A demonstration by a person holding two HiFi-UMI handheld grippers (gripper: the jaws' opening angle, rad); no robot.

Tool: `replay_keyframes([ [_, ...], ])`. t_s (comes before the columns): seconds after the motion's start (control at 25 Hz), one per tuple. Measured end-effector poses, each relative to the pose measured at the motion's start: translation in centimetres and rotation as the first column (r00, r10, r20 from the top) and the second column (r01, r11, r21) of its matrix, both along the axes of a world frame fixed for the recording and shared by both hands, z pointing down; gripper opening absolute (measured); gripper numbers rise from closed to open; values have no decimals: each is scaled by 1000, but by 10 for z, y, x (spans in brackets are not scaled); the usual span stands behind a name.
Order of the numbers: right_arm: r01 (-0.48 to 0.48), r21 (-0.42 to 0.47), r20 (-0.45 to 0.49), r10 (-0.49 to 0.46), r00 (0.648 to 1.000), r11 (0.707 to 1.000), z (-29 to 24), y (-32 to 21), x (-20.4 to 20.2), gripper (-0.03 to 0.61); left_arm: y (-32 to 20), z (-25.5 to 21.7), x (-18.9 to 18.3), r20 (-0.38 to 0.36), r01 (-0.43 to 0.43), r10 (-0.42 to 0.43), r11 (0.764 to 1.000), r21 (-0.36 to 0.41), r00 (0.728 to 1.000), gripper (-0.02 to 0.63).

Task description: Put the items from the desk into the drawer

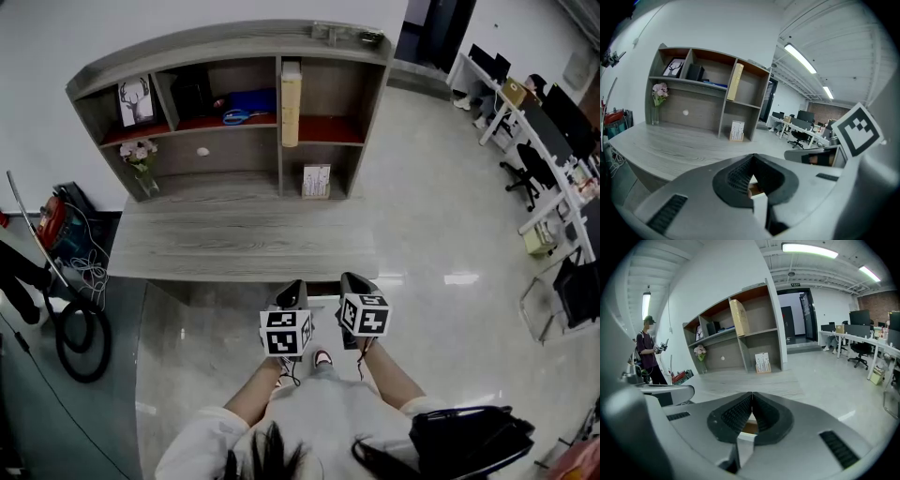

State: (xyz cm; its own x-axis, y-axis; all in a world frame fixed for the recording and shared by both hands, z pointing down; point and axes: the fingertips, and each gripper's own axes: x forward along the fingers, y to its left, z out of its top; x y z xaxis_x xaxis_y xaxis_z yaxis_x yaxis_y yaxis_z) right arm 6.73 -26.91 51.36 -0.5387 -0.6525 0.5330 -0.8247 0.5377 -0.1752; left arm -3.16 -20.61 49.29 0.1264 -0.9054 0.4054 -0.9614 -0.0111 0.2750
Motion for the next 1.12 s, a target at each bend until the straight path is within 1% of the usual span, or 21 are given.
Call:
replay_keyframes([
  [0.2,7,-4,24,-7,1000,1000,-3,-6,2,0,-8,-5,3,7,-6,6,1000,8,1000,-2],
  [0.44,33,21,40,-34,999,999,-10,-18,-5,-2,-19,-6,-3,21,-3,3,1000,5,1000,-2],
  [0.64,30,18,51,-31,998,999,-7,-26,-7,-2,-29,-3,-7,30,0,1,1000,-5,1000,-2],
  [1.12,18,1,51,-18,999,1000,-1,-39,2,-2,-47,-1,0,36,-12,13,1000,-5,999,-2],
])
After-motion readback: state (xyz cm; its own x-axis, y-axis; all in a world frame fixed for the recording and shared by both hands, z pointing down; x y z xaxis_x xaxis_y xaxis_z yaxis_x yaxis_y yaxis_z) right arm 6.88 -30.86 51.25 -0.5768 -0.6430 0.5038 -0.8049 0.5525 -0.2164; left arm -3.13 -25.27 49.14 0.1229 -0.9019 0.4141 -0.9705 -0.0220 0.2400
